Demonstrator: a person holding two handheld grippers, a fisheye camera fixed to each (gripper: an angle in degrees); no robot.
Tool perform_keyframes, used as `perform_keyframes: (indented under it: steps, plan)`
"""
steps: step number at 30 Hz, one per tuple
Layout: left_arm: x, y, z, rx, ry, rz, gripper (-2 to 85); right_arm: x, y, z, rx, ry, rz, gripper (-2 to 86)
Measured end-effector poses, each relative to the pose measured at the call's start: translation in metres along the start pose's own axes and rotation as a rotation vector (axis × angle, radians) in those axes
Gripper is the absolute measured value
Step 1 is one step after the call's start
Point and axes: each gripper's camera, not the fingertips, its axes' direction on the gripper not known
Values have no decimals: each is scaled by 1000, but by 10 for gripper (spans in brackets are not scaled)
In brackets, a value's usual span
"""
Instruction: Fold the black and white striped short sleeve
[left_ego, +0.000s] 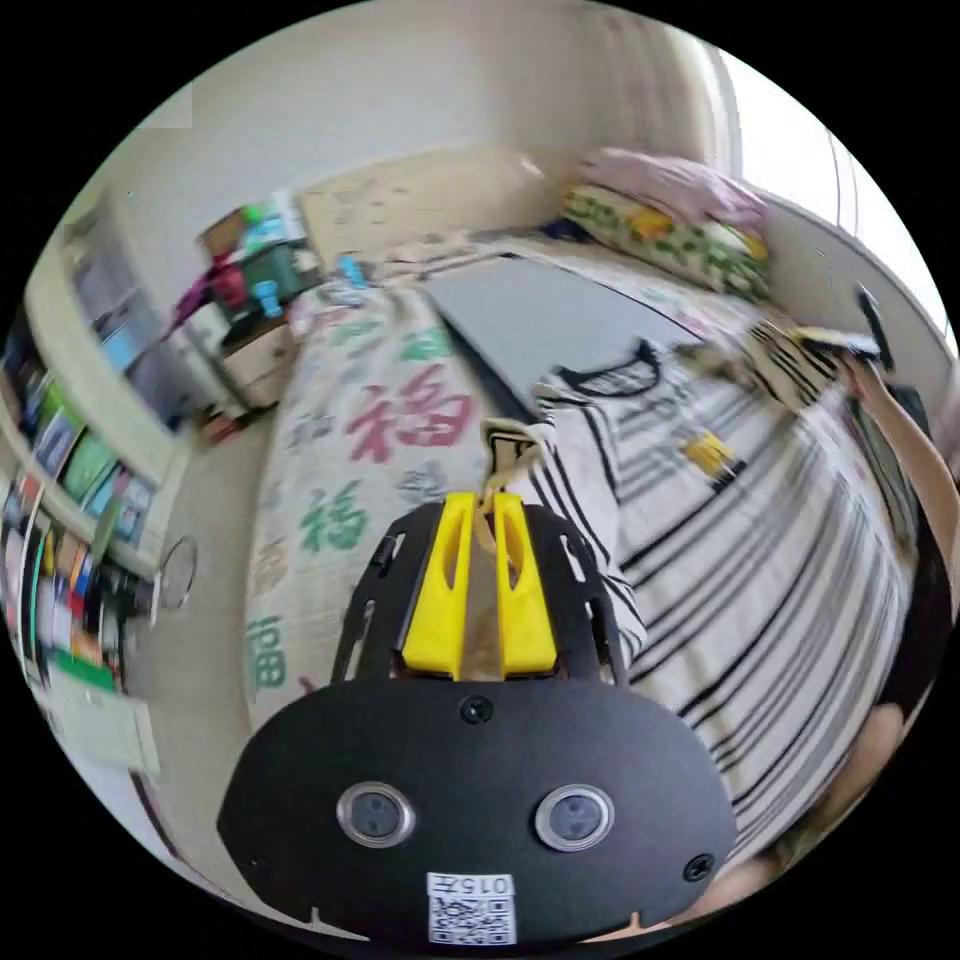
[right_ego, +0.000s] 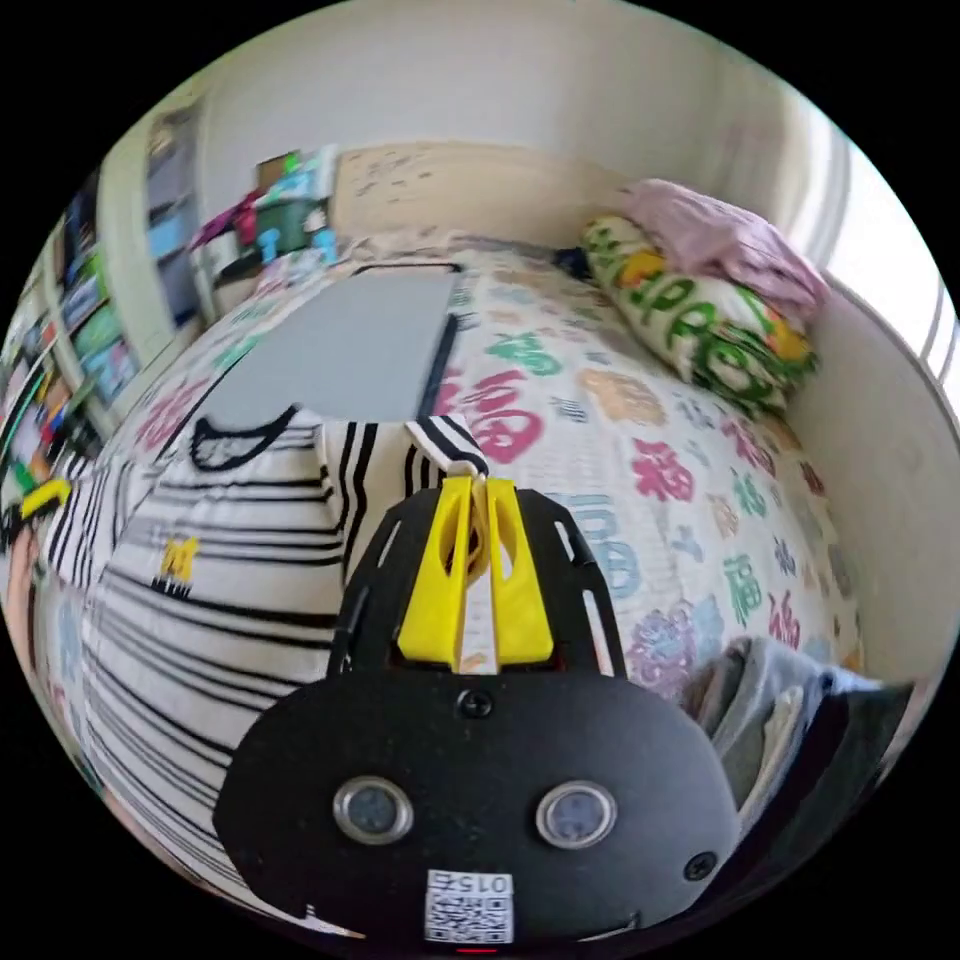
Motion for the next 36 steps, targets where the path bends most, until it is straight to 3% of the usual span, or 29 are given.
perform_keyframes:
  steps: [2, 4, 8, 11, 16, 24, 28, 36]
  plan:
    - [-65, 21, -17, 17, -147, -265, 98, 80, 5, -6, 4, 98, 290, 62]
    - [-84, 50, -37, 52, -115, -361, 99, 119, 28, -13, 9, 47, 415, 75]
    - [-59, 135, -83, 41, 228, -329, 99, 137, 104, -35, -71, -311, 266, 91]
    - [-22, 206, -124, -13, 391, -317, 97, 124, 182, -71, -156, -466, 157, 102]
    - [26, 296, -190, -59, 517, -366, 101, 114, 300, -144, -205, -603, 162, 101]
    - [60, 320, -226, -114, 456, -323, 103, 83, 380, -195, -248, -604, 185, 103]
    - [69, 319, -230, -160, 446, -284, 43, 58, 381, -203, -274, -509, 151, 51]
    - [59, 338, -261, -74, 380, -320, 2, 25, 384, -224, -258, -414, 153, 1]
